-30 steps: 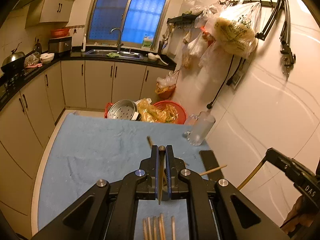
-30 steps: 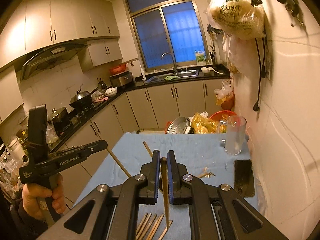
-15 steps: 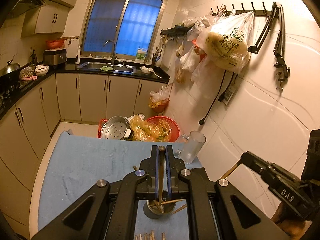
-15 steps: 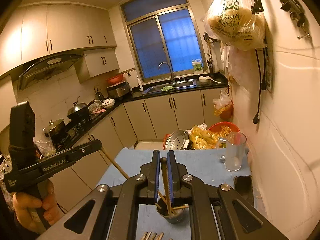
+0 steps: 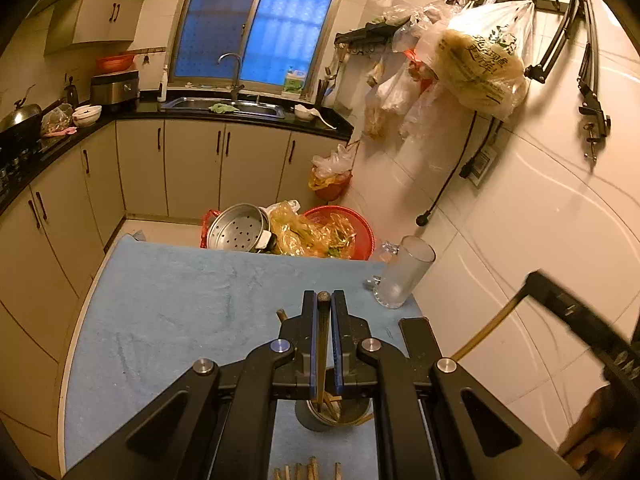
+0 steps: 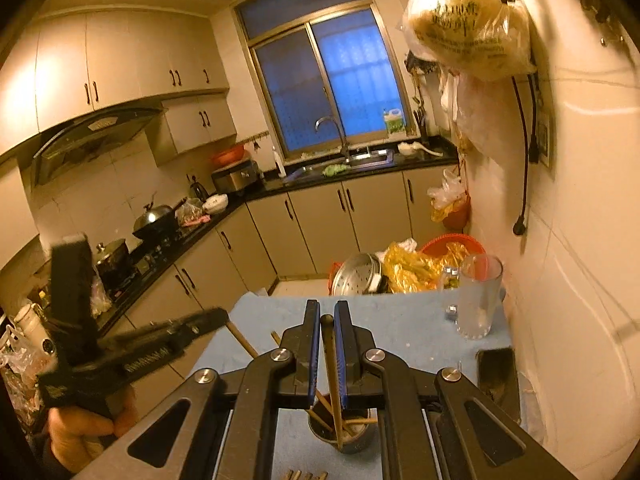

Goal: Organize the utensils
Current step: 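Lift both held chopsticks and carry them over the black cup, then open both tools to drop the chopsticks into the black cup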

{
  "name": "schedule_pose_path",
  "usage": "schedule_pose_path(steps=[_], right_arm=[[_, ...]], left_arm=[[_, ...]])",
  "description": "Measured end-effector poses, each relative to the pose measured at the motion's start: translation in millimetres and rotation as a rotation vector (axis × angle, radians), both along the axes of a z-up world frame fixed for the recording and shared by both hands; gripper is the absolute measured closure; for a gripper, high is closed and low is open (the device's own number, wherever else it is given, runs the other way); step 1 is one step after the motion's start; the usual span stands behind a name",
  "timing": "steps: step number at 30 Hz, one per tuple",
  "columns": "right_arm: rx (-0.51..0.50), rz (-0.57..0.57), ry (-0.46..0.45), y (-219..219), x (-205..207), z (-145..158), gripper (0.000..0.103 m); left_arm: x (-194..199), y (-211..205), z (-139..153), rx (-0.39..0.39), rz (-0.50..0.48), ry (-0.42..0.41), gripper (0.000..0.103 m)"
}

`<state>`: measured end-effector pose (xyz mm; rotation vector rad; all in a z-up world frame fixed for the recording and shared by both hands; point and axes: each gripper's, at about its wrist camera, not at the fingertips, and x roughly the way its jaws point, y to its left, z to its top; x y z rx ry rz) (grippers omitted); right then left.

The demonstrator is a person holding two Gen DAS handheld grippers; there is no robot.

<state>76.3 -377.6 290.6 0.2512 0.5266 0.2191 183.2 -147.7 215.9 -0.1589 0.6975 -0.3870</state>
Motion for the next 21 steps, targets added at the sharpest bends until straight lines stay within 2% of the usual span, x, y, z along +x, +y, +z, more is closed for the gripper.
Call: schedule_pose_path(steps=[4, 7, 21], right_arm=[[-0.004, 0.001, -0.039, 1, -1, 16, 0.095], [-0.021, 0.0, -0.041, 5, 2, 16, 0.095], [-0.036, 0.0, 0.104, 4, 20, -61, 0.095]], left_arm=[[2, -3, -4, 0.007, -0.003, 0.006, 0.096], [5, -5, -11, 0.01, -0.005, 0.02, 0.096], [10, 6, -43, -0.001, 0.008, 0.087, 0.096]])
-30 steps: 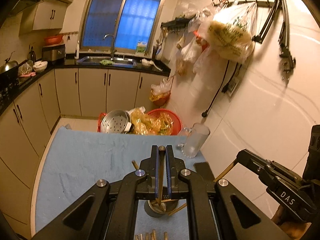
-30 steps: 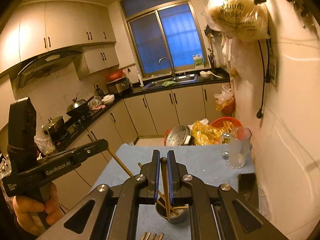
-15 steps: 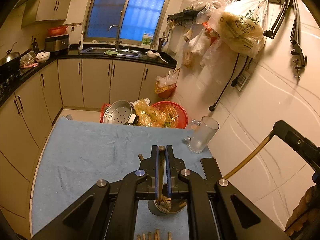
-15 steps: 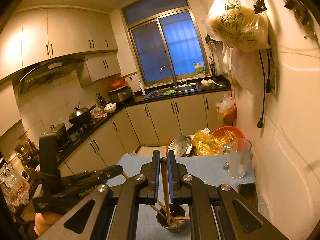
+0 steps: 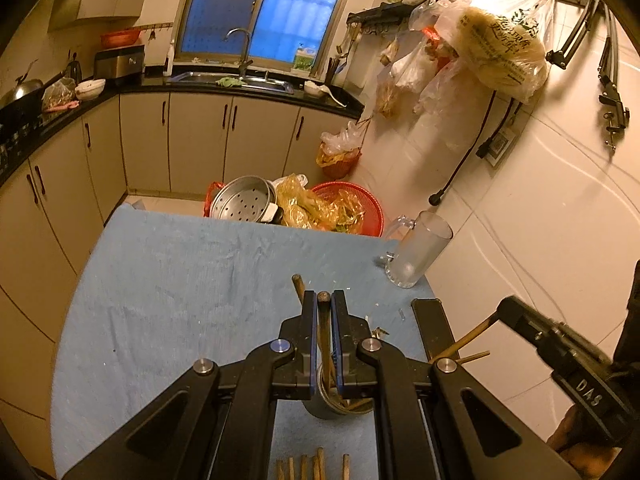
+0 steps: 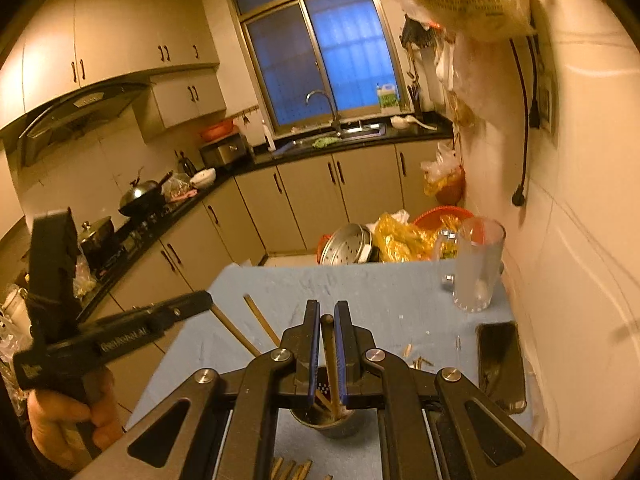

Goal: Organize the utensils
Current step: 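Open both tools to drop the chopsticks into the black cup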

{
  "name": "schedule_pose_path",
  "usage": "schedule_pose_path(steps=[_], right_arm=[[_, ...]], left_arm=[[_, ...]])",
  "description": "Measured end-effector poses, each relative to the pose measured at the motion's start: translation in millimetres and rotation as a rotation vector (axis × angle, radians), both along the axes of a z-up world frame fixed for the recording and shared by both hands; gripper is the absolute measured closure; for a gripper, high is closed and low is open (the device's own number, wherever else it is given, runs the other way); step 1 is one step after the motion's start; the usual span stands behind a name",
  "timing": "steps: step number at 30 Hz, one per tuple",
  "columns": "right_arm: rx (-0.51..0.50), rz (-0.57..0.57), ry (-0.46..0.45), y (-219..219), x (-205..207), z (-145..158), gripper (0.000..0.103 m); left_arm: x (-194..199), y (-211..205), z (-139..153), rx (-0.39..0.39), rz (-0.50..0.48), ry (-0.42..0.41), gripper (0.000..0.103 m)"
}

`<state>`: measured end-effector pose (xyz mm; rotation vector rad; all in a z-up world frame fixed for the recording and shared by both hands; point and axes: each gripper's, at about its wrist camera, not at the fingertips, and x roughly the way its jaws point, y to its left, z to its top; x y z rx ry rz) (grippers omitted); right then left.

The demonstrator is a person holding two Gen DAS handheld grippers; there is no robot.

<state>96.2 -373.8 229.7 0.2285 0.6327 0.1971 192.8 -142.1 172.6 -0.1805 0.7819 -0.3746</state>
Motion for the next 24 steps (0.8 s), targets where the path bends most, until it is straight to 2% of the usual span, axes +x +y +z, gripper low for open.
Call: schedule_pose_path(steps=[5, 12, 13, 15, 17, 19, 21, 24], right_arm=[[0.014, -0.009, 0.043, -4, 2, -21, 0.095], [0.022, -0.008, 0.054, -4, 0, -27, 0.091], [0.022, -0.015, 0.055, -5, -2, -27, 0.088], [0.021, -0.02, 0.049, -5, -4, -25, 0.082], [0.01, -0.029, 0.046, -4, -9, -23, 0.073], [0.008, -0.035, 0.046, -4, -13, -21, 0.059], [0.017, -0.028, 0.039, -4, -20, -18, 0.053], [0.026, -0.006, 0.025, -2, -37, -15, 0.05]], left_arm=[[-1, -1, -9, -0.012, 0.009, 0.016, 0.096], [-5, 2, -16, -0.045, 0.027, 0.027, 0.095], [-5, 3, -16, -0.047, 0.029, 0.029, 0.094], [-8, 4, -16, -0.047, 0.032, 0.028, 0.083], [-14, 7, -13, -0.058, 0.046, 0.011, 0.05], [-22, 10, -8, -0.067, 0.066, -0.019, 0.045], [-32, 10, -2, -0.059, 0.054, -0.036, 0.045], [-48, 10, 1, -0.034, 0.028, -0.045, 0.044]])
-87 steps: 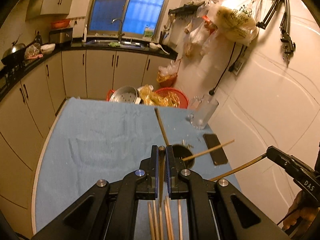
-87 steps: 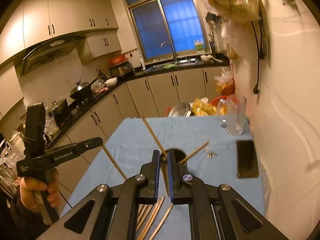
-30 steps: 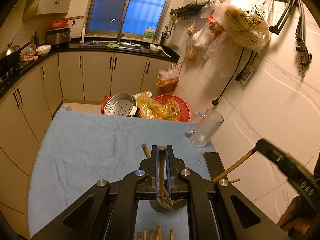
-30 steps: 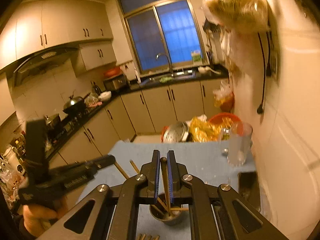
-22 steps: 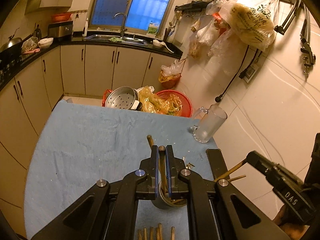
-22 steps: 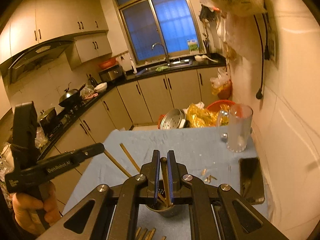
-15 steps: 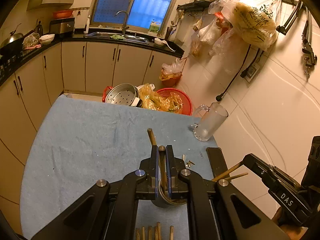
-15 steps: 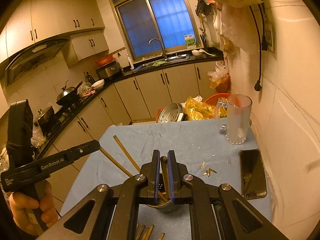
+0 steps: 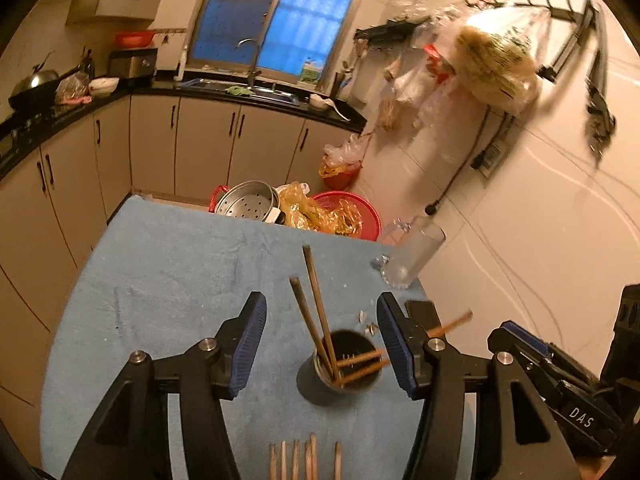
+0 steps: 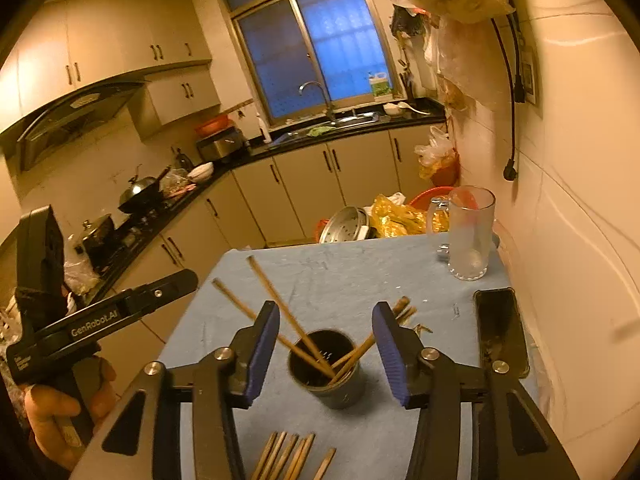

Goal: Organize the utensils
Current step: 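Open both tools to drop the chopsticks into the black cup, then move both open tools back toward the remaining chopsticks on the towel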

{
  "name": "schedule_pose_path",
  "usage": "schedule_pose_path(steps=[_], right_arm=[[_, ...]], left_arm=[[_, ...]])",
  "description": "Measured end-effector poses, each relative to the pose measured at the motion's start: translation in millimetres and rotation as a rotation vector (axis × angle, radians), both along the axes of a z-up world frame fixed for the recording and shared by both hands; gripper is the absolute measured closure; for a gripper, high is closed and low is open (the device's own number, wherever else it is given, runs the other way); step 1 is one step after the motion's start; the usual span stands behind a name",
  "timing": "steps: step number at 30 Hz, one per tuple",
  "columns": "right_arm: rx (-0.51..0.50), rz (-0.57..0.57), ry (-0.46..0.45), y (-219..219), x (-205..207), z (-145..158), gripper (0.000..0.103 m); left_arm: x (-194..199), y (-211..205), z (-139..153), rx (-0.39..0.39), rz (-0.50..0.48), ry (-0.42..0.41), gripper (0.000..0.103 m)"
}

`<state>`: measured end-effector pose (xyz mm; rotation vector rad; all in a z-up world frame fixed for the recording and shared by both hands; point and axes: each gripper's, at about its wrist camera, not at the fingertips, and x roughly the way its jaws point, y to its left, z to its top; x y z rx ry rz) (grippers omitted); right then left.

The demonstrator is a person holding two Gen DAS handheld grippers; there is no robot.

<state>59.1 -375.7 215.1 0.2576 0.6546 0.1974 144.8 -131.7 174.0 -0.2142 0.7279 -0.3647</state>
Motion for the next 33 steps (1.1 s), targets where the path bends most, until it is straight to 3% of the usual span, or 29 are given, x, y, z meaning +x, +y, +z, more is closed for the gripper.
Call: schedule_pose_path(steps=[6, 13, 17, 24, 33], right_arm=[[0.029, 0.024, 0.016, 2, -46, -18, 0.045], [0.14, 0.001, 0.124, -5, -83, -75, 0.043], [0.12, -0.015, 0.183, -2, -91, -108, 0.043], [0.089, -0.028, 0.237, 7, -103, -144, 0.043], [0.069, -0.041, 0.26, 13, -105, -161, 0.043]], left_arm=[[-45, 10, -23, 0.071, -0.017, 0.042, 0.035], [-87, 22, -77, 0.134, 0.015, 0.126, 0.035], [-101, 27, -104, 0.173, 0.042, 0.152, 0.035], [-119, 22, -125, 0.287, 0.08, 0.07, 0.035], [-127, 18, -139, 0.312, 0.056, 0.024, 0.035]])
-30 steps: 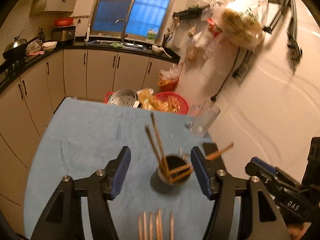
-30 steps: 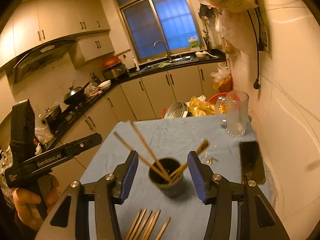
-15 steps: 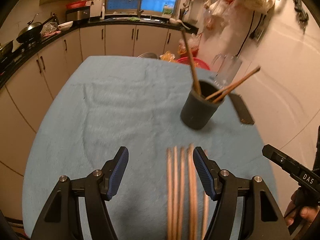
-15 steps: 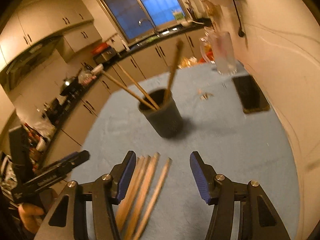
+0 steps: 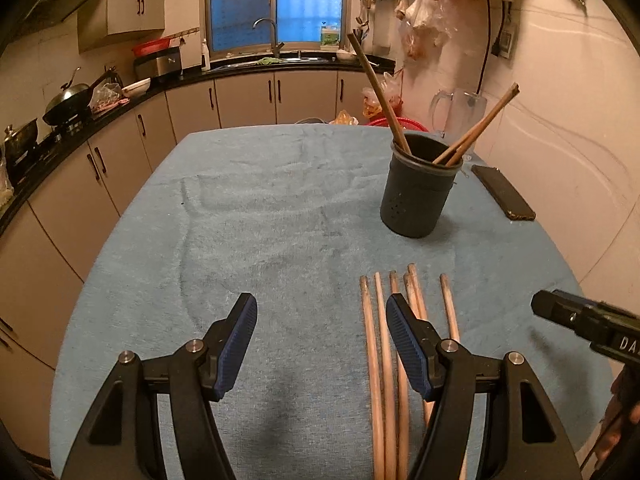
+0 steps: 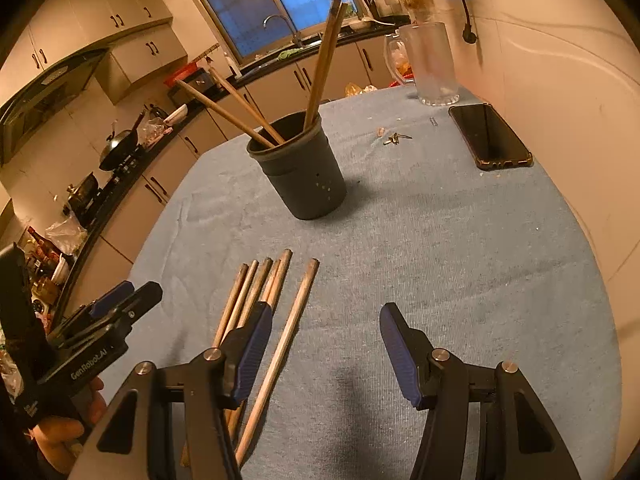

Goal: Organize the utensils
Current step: 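Move both open tools back toward the remaining chopsticks on the towel, then grasp a wooden chopstick with the left tool while the right tool grasps another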

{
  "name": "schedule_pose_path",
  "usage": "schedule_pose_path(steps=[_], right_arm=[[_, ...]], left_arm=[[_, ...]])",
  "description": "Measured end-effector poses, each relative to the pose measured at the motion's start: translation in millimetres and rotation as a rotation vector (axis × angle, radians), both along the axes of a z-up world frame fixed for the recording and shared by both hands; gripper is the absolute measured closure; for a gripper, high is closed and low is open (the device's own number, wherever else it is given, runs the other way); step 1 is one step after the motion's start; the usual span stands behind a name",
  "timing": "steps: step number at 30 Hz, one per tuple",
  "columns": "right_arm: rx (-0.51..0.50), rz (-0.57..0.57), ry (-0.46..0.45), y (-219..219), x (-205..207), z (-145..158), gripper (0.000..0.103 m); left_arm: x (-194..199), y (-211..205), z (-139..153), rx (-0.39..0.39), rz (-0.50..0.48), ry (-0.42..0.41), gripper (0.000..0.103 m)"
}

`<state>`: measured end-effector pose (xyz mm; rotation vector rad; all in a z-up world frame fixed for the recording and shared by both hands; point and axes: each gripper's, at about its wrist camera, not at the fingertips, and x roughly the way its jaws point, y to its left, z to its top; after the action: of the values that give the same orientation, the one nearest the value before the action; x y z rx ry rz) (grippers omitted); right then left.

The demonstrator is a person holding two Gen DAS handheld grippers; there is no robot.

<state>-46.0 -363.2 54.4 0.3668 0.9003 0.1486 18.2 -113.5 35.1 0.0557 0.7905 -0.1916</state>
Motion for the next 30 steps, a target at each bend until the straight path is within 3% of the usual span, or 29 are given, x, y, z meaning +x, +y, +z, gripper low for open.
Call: schedule_pose_path(steps=[8, 18, 23, 25, 30], right_arm=[[-0.021, 0.003, 0.001, 3, 8, -3, 0.044], [-0.015, 0.019, 0.068, 6, 35, -17, 0.053], [-0.015, 0.014, 0.086, 8, 43, -23, 0.053], [-0.009, 0.008, 0.094, 6, 46, -25, 0.053], [-0.014, -0.003, 0.103, 2, 51, -27, 0.053]], left_arm=[[7, 3, -10, -0.015, -0.002, 0.034, 0.035], [51, 16, -34, -0.106, 0.047, 0.197, 0.035], [70, 3, -35, -0.143, -0.003, 0.228, 0.035], [75, -4, -38, -0.132, -0.026, 0.243, 0.035], [87, -20, -57, -0.02, -0.025, 0.284, 0.038]])
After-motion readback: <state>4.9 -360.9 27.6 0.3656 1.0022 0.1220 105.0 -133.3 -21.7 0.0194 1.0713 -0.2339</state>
